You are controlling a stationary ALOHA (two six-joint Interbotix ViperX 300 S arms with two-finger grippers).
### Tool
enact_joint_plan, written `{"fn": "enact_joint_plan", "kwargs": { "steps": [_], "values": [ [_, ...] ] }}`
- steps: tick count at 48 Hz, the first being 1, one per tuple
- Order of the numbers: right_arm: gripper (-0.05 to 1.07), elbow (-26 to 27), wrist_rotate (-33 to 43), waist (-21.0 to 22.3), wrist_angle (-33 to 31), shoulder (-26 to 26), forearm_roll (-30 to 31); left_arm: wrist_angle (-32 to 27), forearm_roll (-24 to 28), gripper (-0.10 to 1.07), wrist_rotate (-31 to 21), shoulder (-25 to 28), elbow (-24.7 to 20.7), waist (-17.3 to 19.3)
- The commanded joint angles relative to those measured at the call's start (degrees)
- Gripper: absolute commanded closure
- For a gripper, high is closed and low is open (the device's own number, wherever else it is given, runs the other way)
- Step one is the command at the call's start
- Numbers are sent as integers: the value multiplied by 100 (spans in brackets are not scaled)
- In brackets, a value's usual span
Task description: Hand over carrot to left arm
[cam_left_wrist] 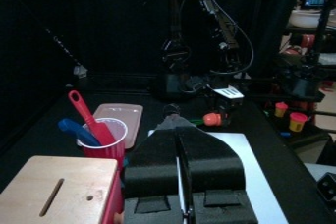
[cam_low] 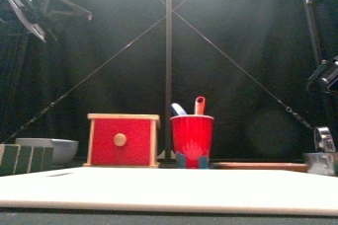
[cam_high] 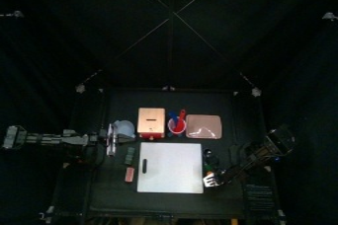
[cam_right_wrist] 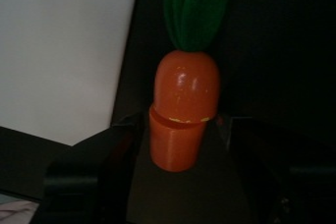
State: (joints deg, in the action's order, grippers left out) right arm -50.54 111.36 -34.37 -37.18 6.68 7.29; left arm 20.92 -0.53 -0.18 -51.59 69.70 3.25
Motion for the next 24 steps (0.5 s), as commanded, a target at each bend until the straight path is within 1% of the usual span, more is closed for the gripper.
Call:
{"fn": "enact_joint_plan", "kwargs": {
  "steps": [1, 10, 13, 17, 21, 24],
  "values": [
    [17, 105, 26, -18, 0, 53, 9, 62, 0, 95, 9, 18, -79, 18],
    [31, 114, 9, 0, 0, 79, 44, 62, -9, 81, 9, 18, -79, 35],
    [37, 158, -53, 26, -44, 132, 149, 62, 0, 75, 9, 18, -79, 35],
    [41, 237, -62, 105, -123, 255, 413, 62, 0, 68, 9, 18, -79, 35],
    [43, 334, -88, 255, -141, 378, 756, 62, 0, 60, 9, 18, -70, 35],
    [43, 439, -105, 422, -132, 501, 1134, 62, 0, 54, 0, 18, -88, 35]
  ]
}}
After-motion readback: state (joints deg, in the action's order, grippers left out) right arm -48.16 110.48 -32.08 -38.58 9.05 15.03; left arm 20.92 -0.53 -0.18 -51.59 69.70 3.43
